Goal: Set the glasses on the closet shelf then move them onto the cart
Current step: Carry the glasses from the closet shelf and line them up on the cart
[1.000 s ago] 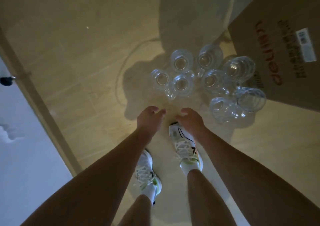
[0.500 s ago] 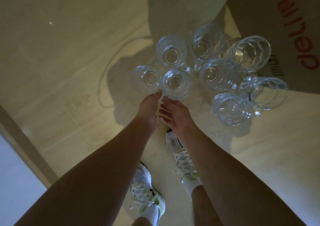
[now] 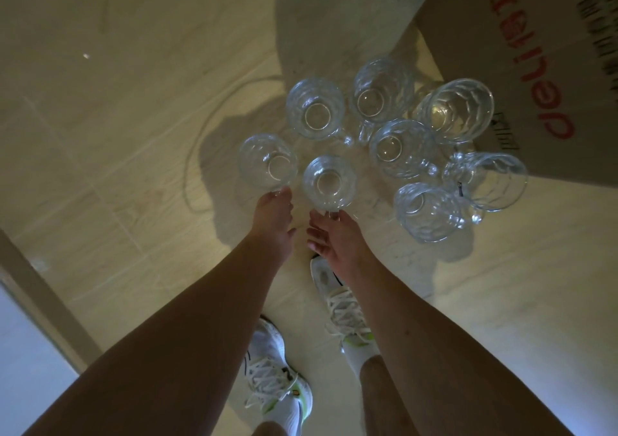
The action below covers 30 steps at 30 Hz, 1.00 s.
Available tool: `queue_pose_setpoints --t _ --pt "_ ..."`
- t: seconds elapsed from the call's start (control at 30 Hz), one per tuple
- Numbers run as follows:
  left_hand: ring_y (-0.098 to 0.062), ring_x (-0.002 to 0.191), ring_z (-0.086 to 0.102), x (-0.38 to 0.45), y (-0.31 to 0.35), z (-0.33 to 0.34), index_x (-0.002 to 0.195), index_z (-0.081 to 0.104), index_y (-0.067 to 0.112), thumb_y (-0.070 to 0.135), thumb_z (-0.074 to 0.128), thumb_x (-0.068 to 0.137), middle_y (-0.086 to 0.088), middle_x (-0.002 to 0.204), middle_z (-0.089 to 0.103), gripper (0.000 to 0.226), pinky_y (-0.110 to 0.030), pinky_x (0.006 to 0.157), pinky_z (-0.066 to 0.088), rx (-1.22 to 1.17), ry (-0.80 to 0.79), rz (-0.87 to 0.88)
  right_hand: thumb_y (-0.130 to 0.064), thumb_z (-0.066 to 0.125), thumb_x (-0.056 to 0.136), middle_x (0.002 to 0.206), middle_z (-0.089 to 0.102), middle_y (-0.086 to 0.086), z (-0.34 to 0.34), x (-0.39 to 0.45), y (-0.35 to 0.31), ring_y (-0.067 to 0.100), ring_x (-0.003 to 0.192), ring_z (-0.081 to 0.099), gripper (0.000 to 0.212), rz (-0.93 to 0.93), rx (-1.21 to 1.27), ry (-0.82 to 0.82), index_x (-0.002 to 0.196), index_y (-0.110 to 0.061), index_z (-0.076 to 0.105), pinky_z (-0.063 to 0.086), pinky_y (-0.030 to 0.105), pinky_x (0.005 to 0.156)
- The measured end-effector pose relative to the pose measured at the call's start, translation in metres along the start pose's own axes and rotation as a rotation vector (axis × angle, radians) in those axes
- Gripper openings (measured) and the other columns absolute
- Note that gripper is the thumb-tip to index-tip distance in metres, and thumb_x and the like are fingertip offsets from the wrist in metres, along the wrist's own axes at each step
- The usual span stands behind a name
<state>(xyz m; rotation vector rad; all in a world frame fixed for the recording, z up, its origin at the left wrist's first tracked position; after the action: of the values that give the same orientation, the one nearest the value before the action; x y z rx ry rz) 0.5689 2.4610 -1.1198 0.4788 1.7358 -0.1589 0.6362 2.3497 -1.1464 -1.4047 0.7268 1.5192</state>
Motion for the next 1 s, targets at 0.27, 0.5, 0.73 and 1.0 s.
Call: queue_pose_setpoints --t 0.27,0.5,0.73,1.0 --pt "-0.029 0.113 0.056 -0.059 -0.013 -0.025 0.122 0.055 0.022 0.046 0.058 0.101 -0.009 0.113 0.064 0.032 -0.047 0.098 0.049 0.025 -0.023 -0.118 -0.017 0.068 0.095 0.077 0.062 0.014 -0.007 -0.073 0.003 0.019 0.055 0.054 0.012 0.103 -0.110 0.104 0.097 -0.012 0.057 0.042 0.029 0.049" --pt "-0.027 0.101 0.057 -0.169 -0.006 -0.062 0.103 0.059 0.023 0.045 0.061 0.099 -0.009 0.114 0.062 0.023 -0.042 0.088 0.051 0.028 -0.037 -0.115 -0.023 0.067 0.096 0.072 0.065 0.010 -0.011 -0.187 -0.019 0.018 0.055 0.056 0.011 0.101 -0.148 0.177 0.099 -0.017 0.059 0.044 0.028 0.053" --pt "-0.017 0.062 0.043 -0.307 0.035 -0.105 0.091 0.062 0.018 0.042 0.066 0.096 -0.011 0.101 0.060 0.025 -0.029 0.060 0.043 0.030 -0.041 -0.020 -0.035 0.066 0.097 0.072 0.065 0.015 0.032 -0.317 -0.065 0.025 0.057 0.058 0.024 0.015 -0.243 0.161 0.093 -0.015 0.054 0.043 0.029 0.052" --pt "-0.019 0.067 0.042 -0.455 0.105 -0.158 0.085 0.056 0.018 0.035 0.063 0.094 -0.013 0.096 0.056 0.020 -0.029 0.063 0.040 -0.010 -0.138 0.163 -0.043 0.060 0.098 0.079 0.067 0.015 0.098 -0.461 -0.118 0.024 0.061 0.059 0.035 -0.140 -0.272 0.087 0.083 -0.014 0.048 0.047 0.029 0.057"
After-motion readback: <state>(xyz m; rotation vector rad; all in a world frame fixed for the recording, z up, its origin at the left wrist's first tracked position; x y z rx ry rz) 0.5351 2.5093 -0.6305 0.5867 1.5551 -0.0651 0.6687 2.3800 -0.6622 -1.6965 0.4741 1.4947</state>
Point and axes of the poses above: each hand's wrist, its own x-axis towards the middle knuckle, its own z-axis out of the palm, y = z × x, the point moved 8 cm from there along x, towards the middle knuckle
